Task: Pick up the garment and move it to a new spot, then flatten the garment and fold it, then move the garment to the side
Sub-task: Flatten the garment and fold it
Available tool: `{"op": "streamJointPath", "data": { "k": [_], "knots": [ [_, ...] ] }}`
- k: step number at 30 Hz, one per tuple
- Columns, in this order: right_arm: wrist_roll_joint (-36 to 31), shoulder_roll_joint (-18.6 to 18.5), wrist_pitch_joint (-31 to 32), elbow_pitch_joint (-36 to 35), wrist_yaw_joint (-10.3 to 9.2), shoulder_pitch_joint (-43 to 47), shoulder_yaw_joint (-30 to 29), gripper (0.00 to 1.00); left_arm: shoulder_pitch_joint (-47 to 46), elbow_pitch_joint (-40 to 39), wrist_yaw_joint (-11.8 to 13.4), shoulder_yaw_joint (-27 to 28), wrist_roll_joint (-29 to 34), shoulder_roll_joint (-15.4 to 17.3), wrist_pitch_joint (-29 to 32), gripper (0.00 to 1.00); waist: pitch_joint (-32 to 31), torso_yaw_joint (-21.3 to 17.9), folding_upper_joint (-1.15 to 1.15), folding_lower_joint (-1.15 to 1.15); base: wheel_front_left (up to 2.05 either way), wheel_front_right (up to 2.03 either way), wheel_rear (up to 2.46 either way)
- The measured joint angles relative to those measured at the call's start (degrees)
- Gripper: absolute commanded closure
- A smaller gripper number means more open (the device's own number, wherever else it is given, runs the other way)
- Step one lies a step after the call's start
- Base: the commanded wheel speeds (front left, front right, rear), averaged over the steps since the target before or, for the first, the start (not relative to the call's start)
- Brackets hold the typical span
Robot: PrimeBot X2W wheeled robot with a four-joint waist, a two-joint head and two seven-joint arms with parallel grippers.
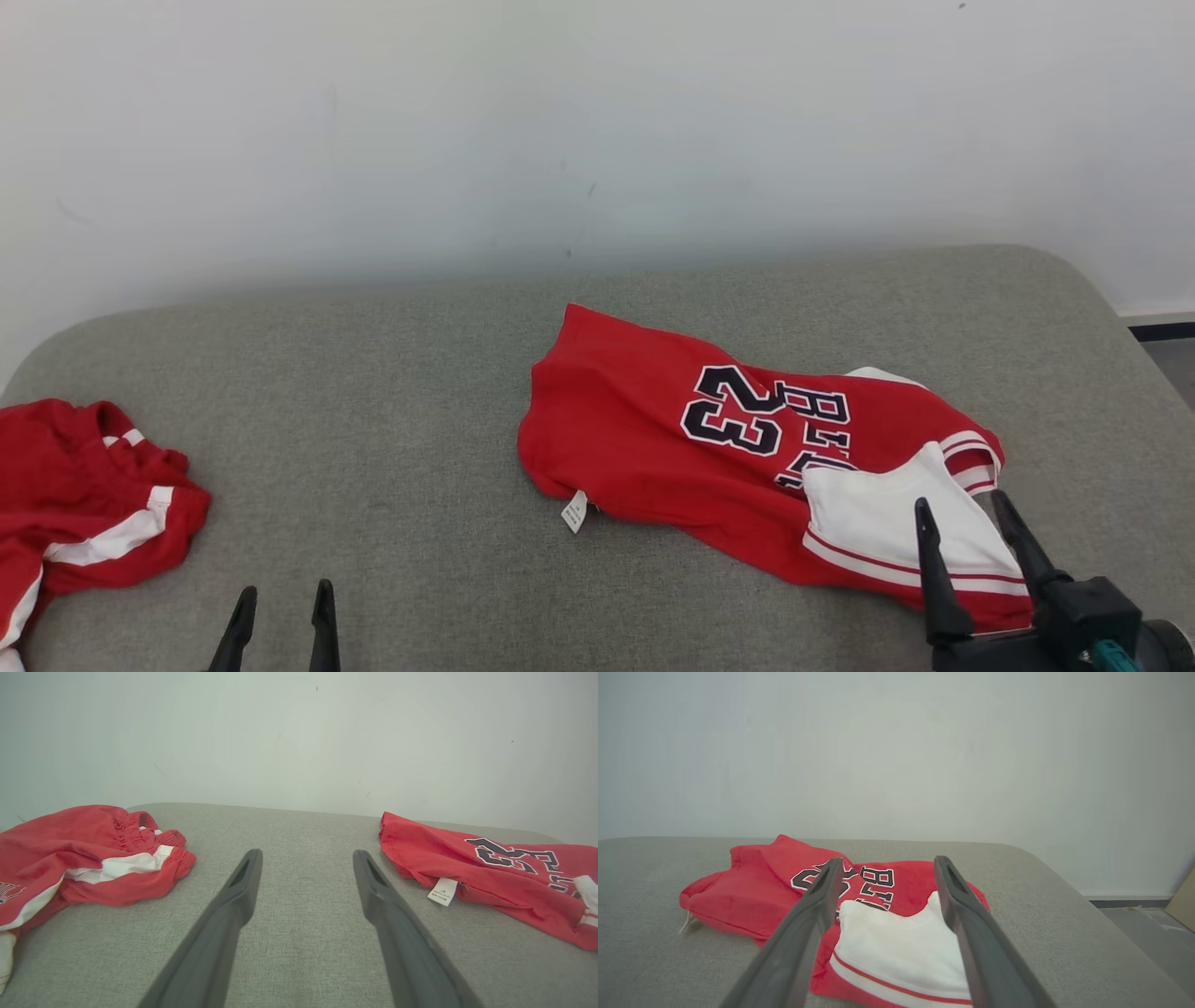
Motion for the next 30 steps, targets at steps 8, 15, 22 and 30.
{"op": "streamJointPath", "data": {
  "k": [8,15,22,30],
  "knots": [
    [-0.1,0.4,-2.2,3.0,0.00,-0.4,2.7,0.00,1.1,-0.3,0.5,0.0,-0.2,-0.2,0.0,0.00,-0.5,-0.1,0.00,0.00,0.00,0.00,0.00],
    [0.2,0.5,-2.1,3.4,0.00,-1.5,4.5,0.00,-1.0,3.2,-0.1,-2.7,-0.3,-0.3,1.3,0.00,0.0,-0.3,0.00,0.00,0.00,0.00,0.00],
    [1.8,0.5,-1.6,3.8,0.00,-3.3,7.8,0.00,-13.6,12.5,-1.5,-6.7,-3.6,-0.4,8.8,0.00,1.5,-3.1,0.00,0.00,0.00,0.00,0.00],
    [3.0,0.6,-1.7,4.0,0.00,-6.4,11.4,0.00,-25.3,25.3,-2.1,-8.1,-7.7,-0.5,16.6,0.00,5.0,-8.0,0.00,0.01,0.00,0.00,0.00]
  ]
}}
